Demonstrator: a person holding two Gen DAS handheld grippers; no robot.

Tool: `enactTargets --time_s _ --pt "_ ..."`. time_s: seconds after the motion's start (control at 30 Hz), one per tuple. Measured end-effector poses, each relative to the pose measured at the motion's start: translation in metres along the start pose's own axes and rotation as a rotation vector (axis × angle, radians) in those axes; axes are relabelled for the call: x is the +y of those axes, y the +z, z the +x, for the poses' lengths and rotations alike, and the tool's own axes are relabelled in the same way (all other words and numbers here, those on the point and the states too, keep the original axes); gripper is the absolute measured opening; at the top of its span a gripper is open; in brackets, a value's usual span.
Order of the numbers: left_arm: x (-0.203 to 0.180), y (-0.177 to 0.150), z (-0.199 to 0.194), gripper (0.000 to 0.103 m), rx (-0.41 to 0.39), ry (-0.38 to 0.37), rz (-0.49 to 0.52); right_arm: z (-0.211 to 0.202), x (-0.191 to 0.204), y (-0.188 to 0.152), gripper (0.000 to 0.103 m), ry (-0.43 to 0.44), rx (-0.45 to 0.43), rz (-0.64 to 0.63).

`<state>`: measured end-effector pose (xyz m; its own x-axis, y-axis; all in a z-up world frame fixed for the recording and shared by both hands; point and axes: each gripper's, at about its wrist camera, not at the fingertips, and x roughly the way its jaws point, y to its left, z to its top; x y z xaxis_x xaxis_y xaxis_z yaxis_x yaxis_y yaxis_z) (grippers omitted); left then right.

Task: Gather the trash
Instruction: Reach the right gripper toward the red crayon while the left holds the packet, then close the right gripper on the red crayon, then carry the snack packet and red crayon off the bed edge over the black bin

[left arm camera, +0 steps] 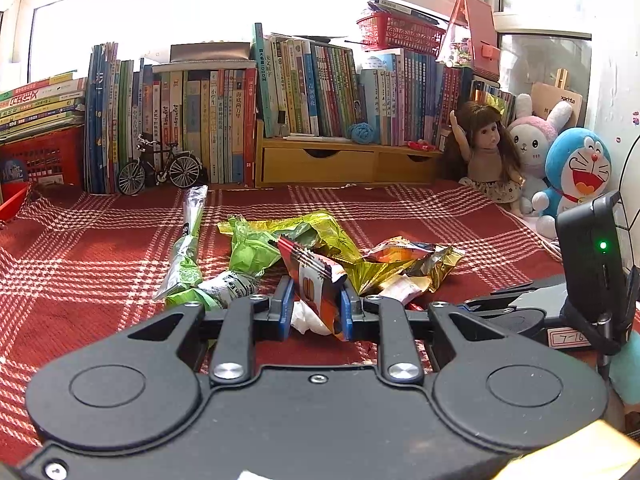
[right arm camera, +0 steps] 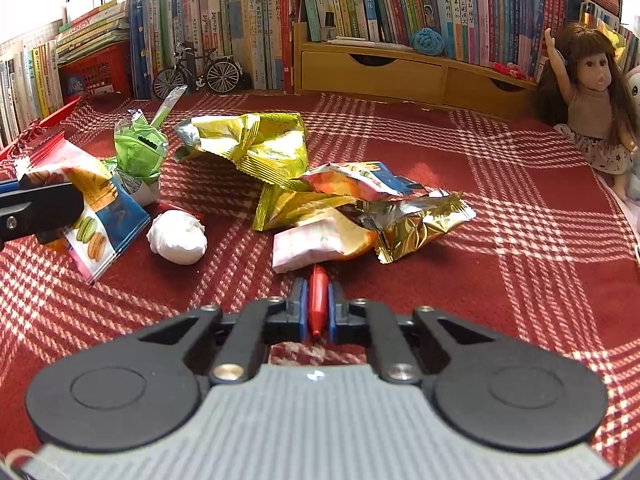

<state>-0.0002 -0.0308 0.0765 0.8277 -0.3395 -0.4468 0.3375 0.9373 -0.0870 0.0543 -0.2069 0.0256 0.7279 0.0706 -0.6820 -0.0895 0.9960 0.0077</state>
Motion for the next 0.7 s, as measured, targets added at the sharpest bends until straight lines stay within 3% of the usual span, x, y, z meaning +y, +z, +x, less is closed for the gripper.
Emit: enactTargets --time_s 0.7 --pt "-0.006 -0.010 -0.050 0.022 -0.025 -0.030 -0.017 -0.071 -0.003 -0.019 0.014 0.102 -0.070 0.039"
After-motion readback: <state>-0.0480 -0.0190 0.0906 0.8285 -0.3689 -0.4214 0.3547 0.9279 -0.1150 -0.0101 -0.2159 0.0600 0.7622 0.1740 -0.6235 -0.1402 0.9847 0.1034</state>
